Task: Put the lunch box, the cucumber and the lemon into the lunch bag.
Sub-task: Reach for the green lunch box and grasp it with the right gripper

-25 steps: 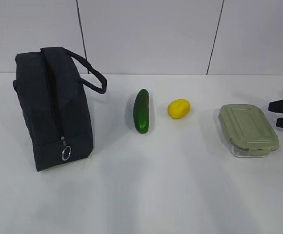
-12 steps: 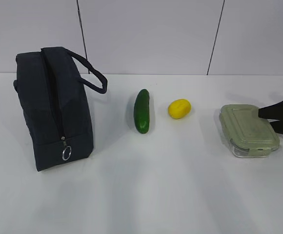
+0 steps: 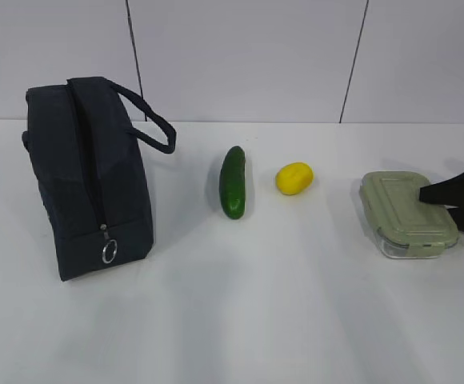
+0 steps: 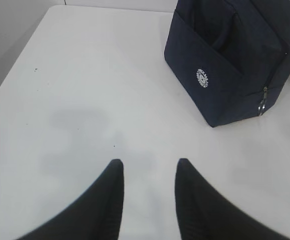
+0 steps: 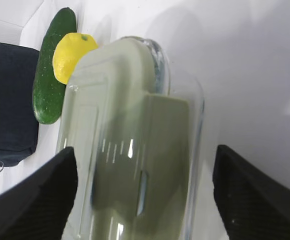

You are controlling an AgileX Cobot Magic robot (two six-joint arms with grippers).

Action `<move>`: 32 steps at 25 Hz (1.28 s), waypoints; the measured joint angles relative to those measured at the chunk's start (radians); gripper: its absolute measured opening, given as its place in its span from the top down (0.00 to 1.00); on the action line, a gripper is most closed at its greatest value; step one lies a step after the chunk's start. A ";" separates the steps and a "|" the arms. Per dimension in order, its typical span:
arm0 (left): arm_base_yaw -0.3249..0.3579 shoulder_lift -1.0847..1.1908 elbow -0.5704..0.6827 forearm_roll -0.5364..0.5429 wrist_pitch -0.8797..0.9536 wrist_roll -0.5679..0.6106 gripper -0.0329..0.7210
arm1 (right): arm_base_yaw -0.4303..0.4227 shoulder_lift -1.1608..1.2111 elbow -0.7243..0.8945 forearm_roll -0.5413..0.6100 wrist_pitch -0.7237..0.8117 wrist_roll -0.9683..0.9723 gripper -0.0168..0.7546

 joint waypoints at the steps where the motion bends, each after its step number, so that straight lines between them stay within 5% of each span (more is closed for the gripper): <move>1: 0.000 0.000 0.000 0.000 0.000 0.000 0.64 | 0.000 0.002 0.000 0.007 0.000 0.000 0.14; 22: 0.000 0.000 0.000 0.000 0.000 0.000 0.64 | 0.056 0.002 -0.004 0.036 -0.004 0.000 0.20; 32: 0.000 0.000 0.000 0.000 0.000 0.000 0.64 | 0.058 0.004 -0.006 0.028 -0.005 0.004 0.41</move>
